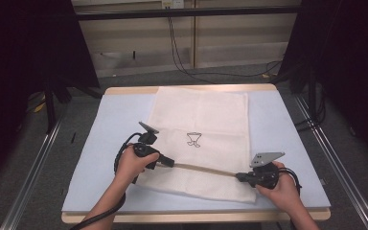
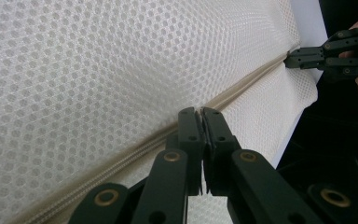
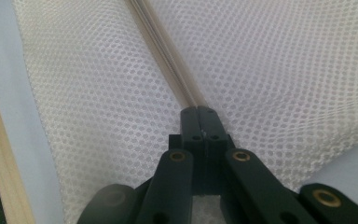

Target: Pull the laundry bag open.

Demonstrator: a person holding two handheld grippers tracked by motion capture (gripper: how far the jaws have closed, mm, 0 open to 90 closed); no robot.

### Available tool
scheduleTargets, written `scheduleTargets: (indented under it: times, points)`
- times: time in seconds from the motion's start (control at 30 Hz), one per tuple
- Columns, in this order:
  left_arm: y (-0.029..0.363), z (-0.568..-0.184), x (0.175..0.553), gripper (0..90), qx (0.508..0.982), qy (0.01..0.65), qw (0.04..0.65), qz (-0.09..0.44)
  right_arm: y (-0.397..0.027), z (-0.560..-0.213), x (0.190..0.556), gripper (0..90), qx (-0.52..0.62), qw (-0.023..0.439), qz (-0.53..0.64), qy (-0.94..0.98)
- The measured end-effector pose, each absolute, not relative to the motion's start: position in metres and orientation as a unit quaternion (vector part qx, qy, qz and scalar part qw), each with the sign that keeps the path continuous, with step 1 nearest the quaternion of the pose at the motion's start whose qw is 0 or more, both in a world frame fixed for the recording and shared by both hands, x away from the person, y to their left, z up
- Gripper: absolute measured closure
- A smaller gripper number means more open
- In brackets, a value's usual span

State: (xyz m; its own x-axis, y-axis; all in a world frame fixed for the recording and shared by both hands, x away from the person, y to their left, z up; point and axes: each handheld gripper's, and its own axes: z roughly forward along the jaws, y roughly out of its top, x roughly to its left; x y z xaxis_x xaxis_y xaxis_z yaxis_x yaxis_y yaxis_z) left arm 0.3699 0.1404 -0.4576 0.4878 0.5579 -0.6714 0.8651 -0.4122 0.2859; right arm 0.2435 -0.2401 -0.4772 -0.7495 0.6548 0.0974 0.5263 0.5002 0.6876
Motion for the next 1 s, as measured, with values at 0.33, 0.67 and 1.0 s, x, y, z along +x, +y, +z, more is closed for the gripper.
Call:
scheduleTargets:
  times: [0.33, 0.67, 1.0]
  points:
    - [0.145, -0.457, 0.371, 87.5, 0.801, 0.445, 0.315, -0.246, -0.240, -0.477, 0.243, 90.0, 0.345, 0.090, 0.363, 0.861]
    - [0.150, -0.457, 0.371, 87.5, 0.800, 0.446, 0.316, -0.247, -0.241, -0.477, 0.243, 90.0, 0.345, 0.088, 0.363, 0.861]
    - [0.150, -0.456, 0.371, 87.5, 0.802, 0.444, 0.314, -0.247, -0.241, -0.477, 0.244, 90.0, 0.345, 0.088, 0.363, 0.861]
